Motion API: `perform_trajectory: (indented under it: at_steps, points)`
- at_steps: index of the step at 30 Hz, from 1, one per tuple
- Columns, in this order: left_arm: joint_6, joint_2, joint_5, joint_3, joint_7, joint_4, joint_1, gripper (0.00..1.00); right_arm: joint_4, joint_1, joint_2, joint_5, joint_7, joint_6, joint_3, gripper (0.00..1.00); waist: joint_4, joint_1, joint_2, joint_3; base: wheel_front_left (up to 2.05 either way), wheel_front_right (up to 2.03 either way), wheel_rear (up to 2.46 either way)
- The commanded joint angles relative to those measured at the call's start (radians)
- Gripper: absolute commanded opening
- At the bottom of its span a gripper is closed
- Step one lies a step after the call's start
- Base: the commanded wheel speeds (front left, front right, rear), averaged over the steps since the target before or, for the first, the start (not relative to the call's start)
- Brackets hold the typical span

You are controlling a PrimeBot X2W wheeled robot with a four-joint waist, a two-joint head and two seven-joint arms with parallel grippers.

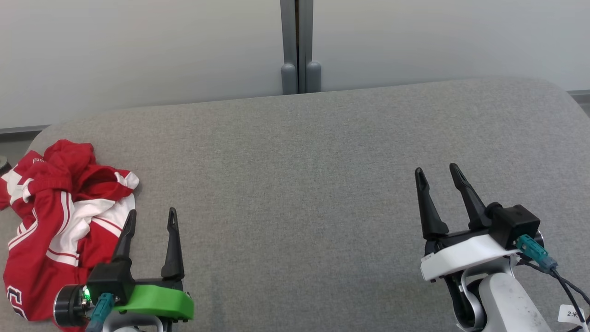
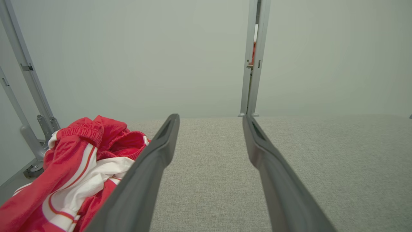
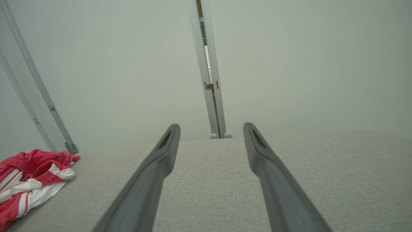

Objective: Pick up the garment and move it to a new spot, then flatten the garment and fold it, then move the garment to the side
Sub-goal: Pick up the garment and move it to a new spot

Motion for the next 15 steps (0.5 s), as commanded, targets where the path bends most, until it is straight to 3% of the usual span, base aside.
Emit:
perform_trajectory:
  at_steps: [1, 15]
  points:
    - [0.005, 0.007, -0.008, 0.001, -0.001, 0.003, 0.004, 1.0, 0.0, -0.006, 0.0, -0.008, -0.004, 0.0, -0.001, 1.0, 0.0, 0.0, 0.0, 0.0, 0.0, 0.0, 0.0]
    - [0.011, 0.007, -0.059, 0.016, -0.001, 0.01, -0.005, 1.0, 0.007, 0.009, 0.0, 0.019, -0.004, 0.0, 0.024, 1.0, 0.048, 0.0, 0.0, -0.008, 0.0, 0.0, 0.0]
